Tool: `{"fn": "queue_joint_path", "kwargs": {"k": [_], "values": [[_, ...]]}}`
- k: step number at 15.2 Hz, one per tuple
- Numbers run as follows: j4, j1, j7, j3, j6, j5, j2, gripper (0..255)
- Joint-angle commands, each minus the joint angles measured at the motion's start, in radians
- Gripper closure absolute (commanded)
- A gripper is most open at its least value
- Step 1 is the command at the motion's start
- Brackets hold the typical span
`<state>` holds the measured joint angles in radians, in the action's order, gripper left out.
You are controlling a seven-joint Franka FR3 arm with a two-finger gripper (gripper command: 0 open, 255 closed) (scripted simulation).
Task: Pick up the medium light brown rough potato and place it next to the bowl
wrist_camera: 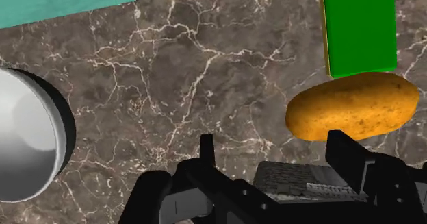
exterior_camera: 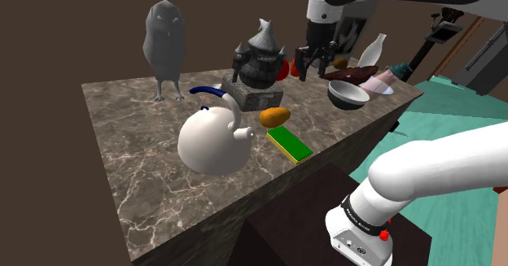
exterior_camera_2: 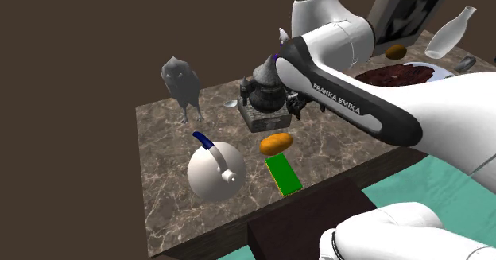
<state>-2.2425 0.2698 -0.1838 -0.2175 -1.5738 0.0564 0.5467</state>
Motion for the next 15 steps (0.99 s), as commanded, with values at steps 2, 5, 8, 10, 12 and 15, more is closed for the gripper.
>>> {"fn": "queue_joint_path", "kwargs": {"k": [2,5,8,10,12,15], "values": [[-0.178,0.048,-0.251,0.03,-0.145,-0.177,0.117,0],[-0.39,0.086,-0.504,0.024,-0.338,-0.375,0.257,0],[-0.594,0.092,-0.767,-0.047,-0.574,-0.608,0.385,0],[-0.679,0.074,-0.905,-0.115,-0.716,-0.744,0.425,0],[-0.687,0.065,-0.897,-0.129,-0.757,-0.765,0.392,0],[-0.695,0.051,-0.882,-0.15,-0.821,-0.798,0.338,0]]}}
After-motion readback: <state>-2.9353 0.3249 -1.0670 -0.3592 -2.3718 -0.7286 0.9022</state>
